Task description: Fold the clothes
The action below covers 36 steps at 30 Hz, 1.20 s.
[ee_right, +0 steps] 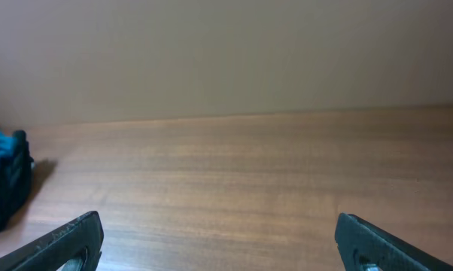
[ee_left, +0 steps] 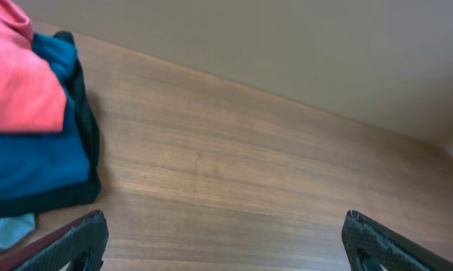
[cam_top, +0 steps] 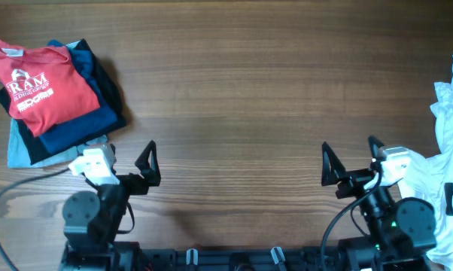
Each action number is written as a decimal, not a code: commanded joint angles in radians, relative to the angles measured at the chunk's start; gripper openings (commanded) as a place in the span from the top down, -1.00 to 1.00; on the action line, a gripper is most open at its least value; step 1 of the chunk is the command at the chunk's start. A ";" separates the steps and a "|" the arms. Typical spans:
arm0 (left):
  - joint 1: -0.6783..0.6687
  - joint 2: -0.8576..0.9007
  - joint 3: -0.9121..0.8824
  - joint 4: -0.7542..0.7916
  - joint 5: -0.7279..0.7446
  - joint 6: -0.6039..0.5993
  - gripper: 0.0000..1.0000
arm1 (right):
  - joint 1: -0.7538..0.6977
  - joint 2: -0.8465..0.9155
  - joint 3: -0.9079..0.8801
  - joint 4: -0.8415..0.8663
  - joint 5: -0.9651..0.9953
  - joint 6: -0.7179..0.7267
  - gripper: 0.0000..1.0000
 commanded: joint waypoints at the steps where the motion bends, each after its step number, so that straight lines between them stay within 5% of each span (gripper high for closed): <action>1: -0.002 0.126 0.154 -0.064 0.015 0.002 -0.99 | -0.006 0.109 0.105 -0.060 -0.016 -0.045 -0.99; 9: -0.002 0.324 0.306 -0.162 0.016 0.002 -0.99 | -0.006 0.472 0.295 -0.301 0.180 0.035 -0.99; 17: -0.002 0.383 0.309 -0.183 0.016 0.002 -1.00 | -0.031 0.737 0.365 -0.285 0.245 0.010 -0.99; 21: -0.002 0.384 0.309 -0.182 0.015 0.002 -0.99 | -0.123 0.845 0.365 -0.295 0.355 0.135 -0.99; 28: -0.002 0.384 0.309 -0.182 0.015 0.002 -0.99 | -0.404 1.055 0.364 -0.288 0.332 0.165 -1.00; 36: -0.002 0.384 0.309 -0.194 0.016 0.002 -0.99 | -0.564 1.277 0.364 -0.216 0.330 0.183 -0.95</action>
